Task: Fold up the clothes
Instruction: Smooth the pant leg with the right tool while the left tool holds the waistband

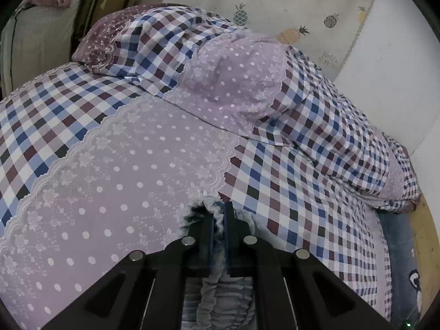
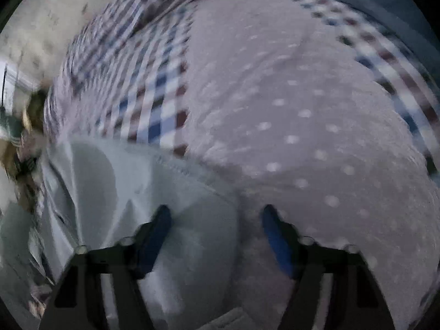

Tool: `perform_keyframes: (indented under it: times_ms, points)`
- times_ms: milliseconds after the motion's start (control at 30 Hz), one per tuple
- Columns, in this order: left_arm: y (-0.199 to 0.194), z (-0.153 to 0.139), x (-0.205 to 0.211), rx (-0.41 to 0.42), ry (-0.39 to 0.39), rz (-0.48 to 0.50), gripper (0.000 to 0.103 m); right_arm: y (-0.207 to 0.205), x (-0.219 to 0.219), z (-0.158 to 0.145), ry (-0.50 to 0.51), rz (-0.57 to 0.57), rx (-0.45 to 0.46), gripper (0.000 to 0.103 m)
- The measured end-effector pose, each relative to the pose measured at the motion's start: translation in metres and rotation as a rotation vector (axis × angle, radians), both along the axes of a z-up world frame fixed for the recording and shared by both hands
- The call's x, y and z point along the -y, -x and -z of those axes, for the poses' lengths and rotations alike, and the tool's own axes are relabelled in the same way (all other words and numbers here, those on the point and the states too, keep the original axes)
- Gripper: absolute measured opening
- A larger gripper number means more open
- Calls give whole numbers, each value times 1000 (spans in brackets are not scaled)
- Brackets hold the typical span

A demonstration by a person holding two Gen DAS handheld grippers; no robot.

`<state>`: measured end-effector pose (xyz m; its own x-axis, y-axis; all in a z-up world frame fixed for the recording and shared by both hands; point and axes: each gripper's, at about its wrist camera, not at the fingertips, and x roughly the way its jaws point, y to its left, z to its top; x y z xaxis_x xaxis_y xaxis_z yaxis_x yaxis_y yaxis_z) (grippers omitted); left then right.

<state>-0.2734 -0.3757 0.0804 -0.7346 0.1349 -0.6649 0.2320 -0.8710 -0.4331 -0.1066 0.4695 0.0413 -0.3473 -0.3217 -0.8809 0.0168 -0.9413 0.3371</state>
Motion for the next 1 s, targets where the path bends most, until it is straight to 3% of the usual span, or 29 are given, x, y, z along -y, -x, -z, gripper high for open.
perform_keyframes:
  times_ms: [33, 100, 167, 300, 367, 500, 567, 700, 767, 833, 1000]
  points:
    - [1, 0, 0, 0, 3, 3, 5, 4, 12, -2, -55, -44, -7, 11]
    - [3, 1, 0, 4, -1, 2, 5, 12, 28, -18, -173, -100, -52, 6]
    - [4, 2, 0, 8, -4, 1, 5, 21, 38, -52, -312, -115, -143, 6]
    - [1, -3, 1, -20, -14, -3, 5, 44, 46, -143, -573, -12, -414, 6]
    - [-3, -10, 3, -51, -22, -28, 5, 59, 59, -172, -668, 25, -509, 6]
    - [-9, -24, 14, -115, -2, -99, 5, 105, 92, -186, -816, 73, -605, 10]
    - [-5, -20, 20, -90, 3, -124, 5, 138, 101, -167, -842, 94, -551, 24]
    - [10, 10, 25, 37, 37, -117, 5, 175, 89, -113, -767, 113, -379, 48]
    - [13, 20, 25, 48, 49, -109, 5, 164, 67, -108, -700, 175, -404, 61]
    - [14, 28, 25, 54, 52, -101, 5, 149, 38, -104, -605, 263, -423, 81]
    - [16, 43, 24, 59, 61, -104, 5, 143, -39, -56, -176, 422, -318, 82]
